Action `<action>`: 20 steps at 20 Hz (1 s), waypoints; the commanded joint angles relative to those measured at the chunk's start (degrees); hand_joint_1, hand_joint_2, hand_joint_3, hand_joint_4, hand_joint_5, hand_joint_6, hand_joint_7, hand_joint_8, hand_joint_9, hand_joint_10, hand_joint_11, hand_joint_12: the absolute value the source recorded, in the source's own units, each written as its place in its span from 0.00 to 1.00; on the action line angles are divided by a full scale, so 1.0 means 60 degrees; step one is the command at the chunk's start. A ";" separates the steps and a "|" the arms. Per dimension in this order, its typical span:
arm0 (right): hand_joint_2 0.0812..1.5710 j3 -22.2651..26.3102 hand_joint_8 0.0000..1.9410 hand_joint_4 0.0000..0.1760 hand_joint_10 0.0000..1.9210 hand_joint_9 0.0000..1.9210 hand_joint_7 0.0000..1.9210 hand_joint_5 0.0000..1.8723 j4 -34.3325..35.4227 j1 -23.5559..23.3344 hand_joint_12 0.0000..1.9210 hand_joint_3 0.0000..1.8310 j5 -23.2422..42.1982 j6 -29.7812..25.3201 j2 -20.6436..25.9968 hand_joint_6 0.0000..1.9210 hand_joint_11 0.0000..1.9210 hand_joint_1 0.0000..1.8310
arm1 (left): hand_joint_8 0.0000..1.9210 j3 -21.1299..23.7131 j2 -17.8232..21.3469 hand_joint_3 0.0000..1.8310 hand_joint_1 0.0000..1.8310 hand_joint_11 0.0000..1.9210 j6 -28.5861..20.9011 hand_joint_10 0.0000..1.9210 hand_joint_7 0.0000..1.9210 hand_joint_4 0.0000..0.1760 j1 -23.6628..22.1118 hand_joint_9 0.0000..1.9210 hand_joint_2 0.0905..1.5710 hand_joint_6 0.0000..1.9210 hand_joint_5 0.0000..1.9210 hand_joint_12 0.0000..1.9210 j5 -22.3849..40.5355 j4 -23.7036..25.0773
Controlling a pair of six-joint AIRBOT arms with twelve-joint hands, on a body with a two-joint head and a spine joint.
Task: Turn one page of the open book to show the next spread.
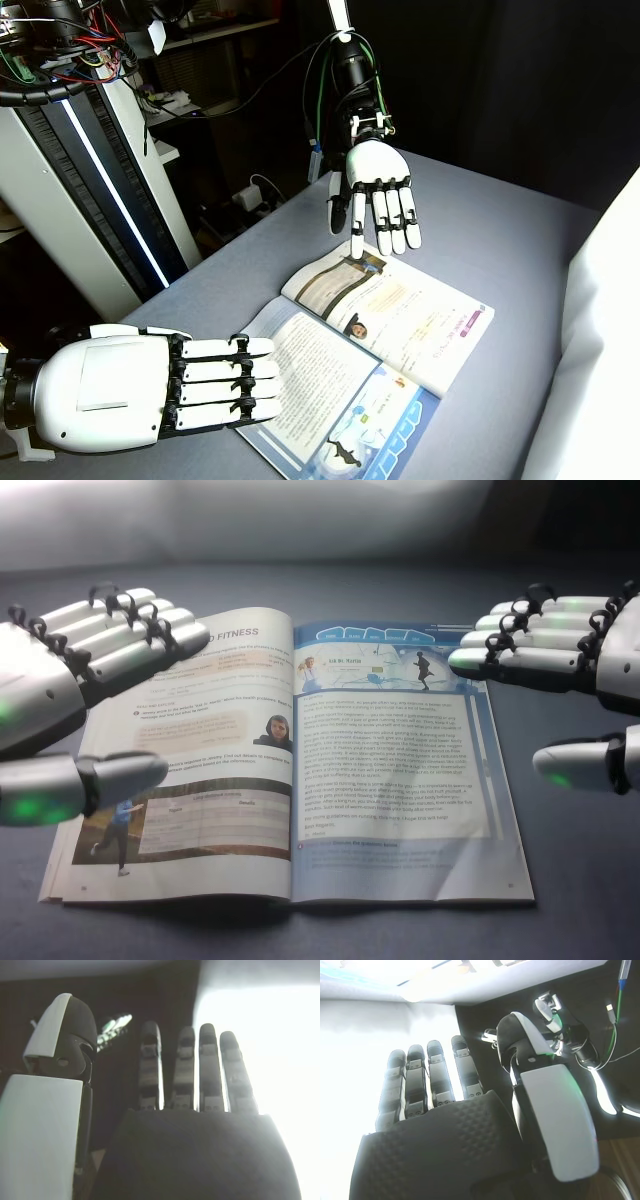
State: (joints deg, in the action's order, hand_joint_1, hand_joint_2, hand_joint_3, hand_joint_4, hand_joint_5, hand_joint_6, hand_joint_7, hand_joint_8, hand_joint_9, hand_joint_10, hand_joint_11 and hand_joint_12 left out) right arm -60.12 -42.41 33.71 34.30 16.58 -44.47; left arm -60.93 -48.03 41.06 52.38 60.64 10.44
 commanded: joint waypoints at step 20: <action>0.81 -0.0168 0.00 0.00 0.00 0.00 0.00 0.03 -0.2589 0.0262 0.00 0.01 -0.0614 -0.2085 -0.0693 0.01 0.00 0.00 | 0.00 0.0358 0.0701 0.00 0.16 0.00 0.0705 0.00 0.00 0.00 0.0984 0.00 0.87 0.00 0.01 0.00 0.1141 -0.1662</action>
State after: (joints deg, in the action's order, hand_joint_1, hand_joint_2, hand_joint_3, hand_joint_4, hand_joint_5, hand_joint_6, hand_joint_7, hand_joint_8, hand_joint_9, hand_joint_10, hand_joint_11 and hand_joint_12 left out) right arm -60.97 -59.59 35.79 28.34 4.40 -48.84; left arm -58.76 -44.23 45.15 58.74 60.53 1.67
